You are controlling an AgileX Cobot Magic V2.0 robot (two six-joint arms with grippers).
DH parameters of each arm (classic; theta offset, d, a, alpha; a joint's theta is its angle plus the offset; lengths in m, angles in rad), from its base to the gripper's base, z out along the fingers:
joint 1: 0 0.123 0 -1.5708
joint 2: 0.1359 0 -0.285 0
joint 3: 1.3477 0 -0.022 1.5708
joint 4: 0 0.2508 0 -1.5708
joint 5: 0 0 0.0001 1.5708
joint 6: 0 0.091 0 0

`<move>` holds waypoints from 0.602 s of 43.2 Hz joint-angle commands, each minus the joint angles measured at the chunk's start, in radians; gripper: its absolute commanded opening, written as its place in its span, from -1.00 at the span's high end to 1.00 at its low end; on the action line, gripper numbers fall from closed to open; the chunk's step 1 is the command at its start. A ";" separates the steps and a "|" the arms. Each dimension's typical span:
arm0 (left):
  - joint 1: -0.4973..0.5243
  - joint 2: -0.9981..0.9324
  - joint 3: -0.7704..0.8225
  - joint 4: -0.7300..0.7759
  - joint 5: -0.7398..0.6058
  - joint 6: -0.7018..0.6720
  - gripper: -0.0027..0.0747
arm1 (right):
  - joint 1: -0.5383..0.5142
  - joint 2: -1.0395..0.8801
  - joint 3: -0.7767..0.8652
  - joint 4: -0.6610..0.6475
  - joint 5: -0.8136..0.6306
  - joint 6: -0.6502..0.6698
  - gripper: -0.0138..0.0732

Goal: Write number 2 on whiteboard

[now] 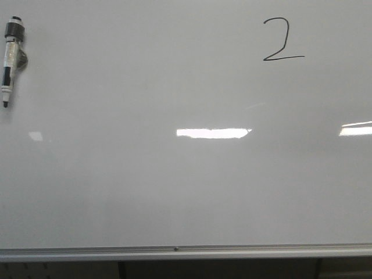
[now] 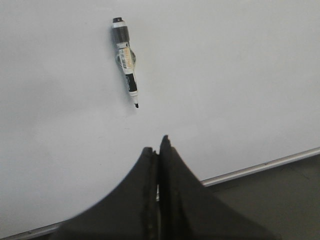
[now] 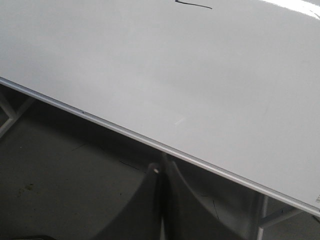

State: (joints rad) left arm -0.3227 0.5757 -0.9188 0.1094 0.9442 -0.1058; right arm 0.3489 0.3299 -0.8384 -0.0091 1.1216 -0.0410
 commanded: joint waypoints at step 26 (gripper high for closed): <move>0.323 -0.512 0.776 -0.069 -0.867 0.106 0.98 | -0.008 0.010 -0.020 -0.010 -0.073 -0.003 0.84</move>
State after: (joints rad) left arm -0.0200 0.1041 -0.2018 0.0470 0.2753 0.0000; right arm 0.3489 0.3299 -0.8384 -0.0091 1.1216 -0.0410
